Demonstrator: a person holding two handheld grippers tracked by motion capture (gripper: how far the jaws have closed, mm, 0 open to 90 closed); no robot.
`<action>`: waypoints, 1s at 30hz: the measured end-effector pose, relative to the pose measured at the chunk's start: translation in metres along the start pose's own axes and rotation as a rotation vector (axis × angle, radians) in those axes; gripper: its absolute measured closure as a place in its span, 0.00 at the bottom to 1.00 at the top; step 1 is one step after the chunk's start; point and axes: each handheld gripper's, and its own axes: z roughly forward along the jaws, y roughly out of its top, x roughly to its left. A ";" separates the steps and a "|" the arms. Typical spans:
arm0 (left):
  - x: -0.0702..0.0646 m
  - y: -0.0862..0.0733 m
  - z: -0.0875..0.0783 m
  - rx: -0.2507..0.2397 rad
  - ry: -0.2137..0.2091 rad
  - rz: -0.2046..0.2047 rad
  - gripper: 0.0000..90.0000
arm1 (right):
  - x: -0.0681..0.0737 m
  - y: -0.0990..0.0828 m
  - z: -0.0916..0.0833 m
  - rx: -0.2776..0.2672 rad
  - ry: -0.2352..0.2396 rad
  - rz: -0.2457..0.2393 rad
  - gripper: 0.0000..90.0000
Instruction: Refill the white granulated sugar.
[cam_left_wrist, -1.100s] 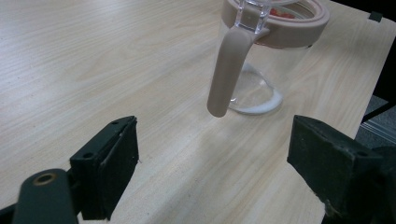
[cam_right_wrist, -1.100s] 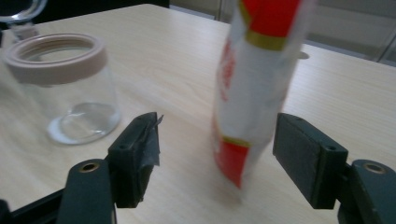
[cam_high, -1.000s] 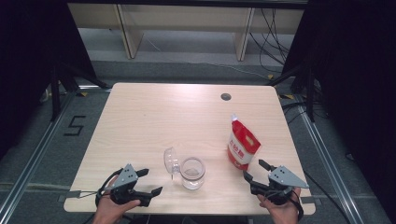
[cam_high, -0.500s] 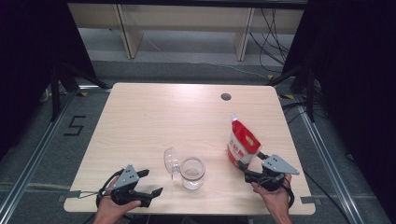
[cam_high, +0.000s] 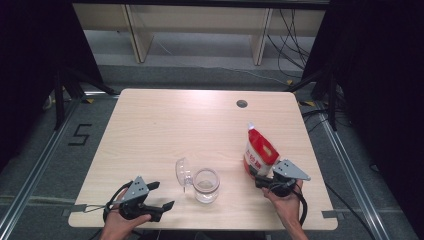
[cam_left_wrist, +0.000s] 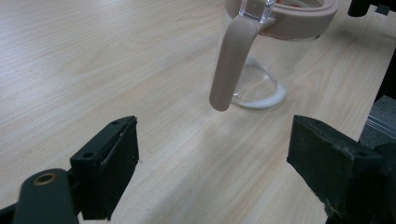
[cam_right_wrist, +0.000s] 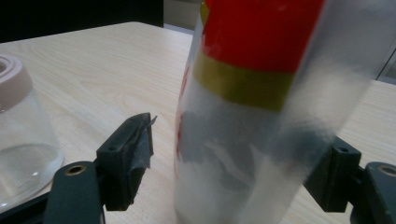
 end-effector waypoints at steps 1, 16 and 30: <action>-0.001 0.000 0.000 -0.004 0.005 -0.003 0.18 | 0.000 0.000 0.002 -0.004 0.009 0.006 0.30; -0.001 0.001 0.000 -0.004 0.004 -0.001 0.18 | -0.002 -0.005 0.011 -0.064 -0.010 0.030 0.44; -0.001 0.001 -0.002 -0.015 -0.006 0.008 0.18 | -0.012 -0.006 -0.008 -0.021 0.137 0.000 0.47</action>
